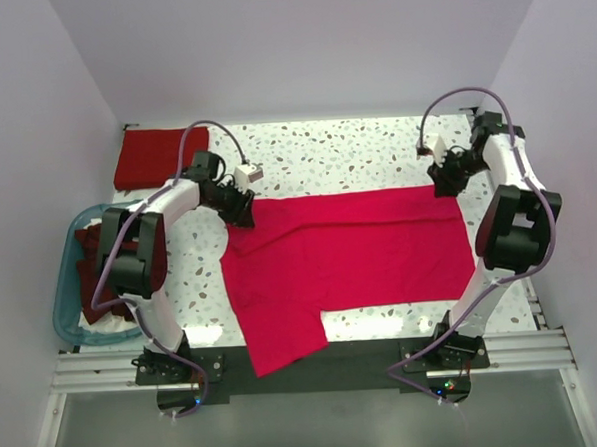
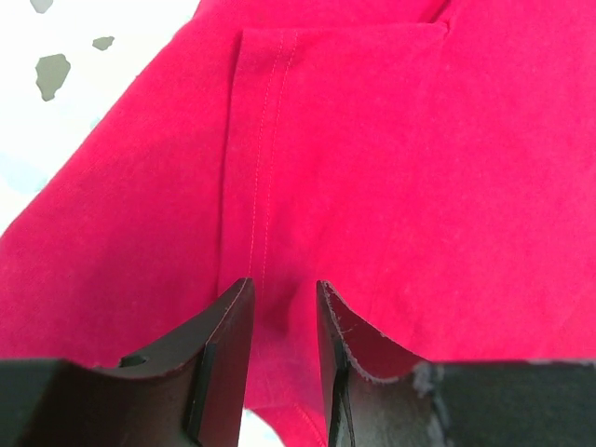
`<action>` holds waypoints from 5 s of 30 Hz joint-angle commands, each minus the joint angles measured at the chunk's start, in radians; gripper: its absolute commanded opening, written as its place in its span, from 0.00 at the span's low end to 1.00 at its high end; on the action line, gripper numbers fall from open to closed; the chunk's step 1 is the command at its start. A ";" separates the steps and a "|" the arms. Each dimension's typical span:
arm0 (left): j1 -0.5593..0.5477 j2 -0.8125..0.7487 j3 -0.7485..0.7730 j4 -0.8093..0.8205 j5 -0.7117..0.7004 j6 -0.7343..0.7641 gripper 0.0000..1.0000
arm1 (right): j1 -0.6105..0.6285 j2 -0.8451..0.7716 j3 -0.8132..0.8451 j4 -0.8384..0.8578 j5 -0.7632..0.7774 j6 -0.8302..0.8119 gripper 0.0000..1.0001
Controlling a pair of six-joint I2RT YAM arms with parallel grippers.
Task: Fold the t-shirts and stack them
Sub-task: Fold the tshirt
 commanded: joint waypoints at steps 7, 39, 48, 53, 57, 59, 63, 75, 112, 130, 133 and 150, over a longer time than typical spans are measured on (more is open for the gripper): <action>-0.044 0.023 0.010 0.081 0.059 -0.072 0.38 | 0.053 0.037 -0.054 0.074 0.110 0.150 0.31; -0.079 0.144 0.140 0.141 -0.099 -0.119 0.40 | 0.047 0.092 -0.103 0.046 0.253 0.078 0.20; -0.099 0.132 0.119 0.147 -0.042 -0.119 0.31 | 0.047 0.094 -0.089 0.034 0.243 0.084 0.20; -0.109 0.072 0.083 0.159 -0.007 -0.110 0.15 | 0.045 0.094 -0.086 0.032 0.240 0.087 0.20; -0.113 0.043 0.071 0.144 0.047 -0.102 0.00 | 0.047 0.094 -0.077 0.031 0.231 0.097 0.20; -0.124 0.023 0.060 0.129 0.067 -0.095 0.00 | 0.045 0.092 -0.073 0.026 0.225 0.103 0.20; -0.153 -0.014 0.008 0.102 0.105 -0.084 0.00 | 0.045 0.083 -0.068 0.014 0.211 0.104 0.20; -0.116 -0.037 0.010 0.185 -0.032 -0.171 0.26 | 0.056 0.052 -0.024 -0.021 0.119 0.182 0.25; -0.153 -0.024 -0.001 0.122 0.036 -0.056 0.00 | 0.054 0.078 -0.022 -0.011 0.160 0.175 0.24; -0.372 -0.173 -0.185 0.145 -0.010 -0.135 0.21 | 0.054 0.072 -0.043 -0.001 0.174 0.163 0.25; -0.397 -0.233 -0.173 0.151 -0.002 -0.140 0.27 | 0.060 0.066 -0.024 -0.020 0.151 0.164 0.25; 0.089 -0.186 -0.199 0.139 0.107 -0.254 0.42 | 0.496 -0.013 0.012 0.359 -0.229 0.822 0.45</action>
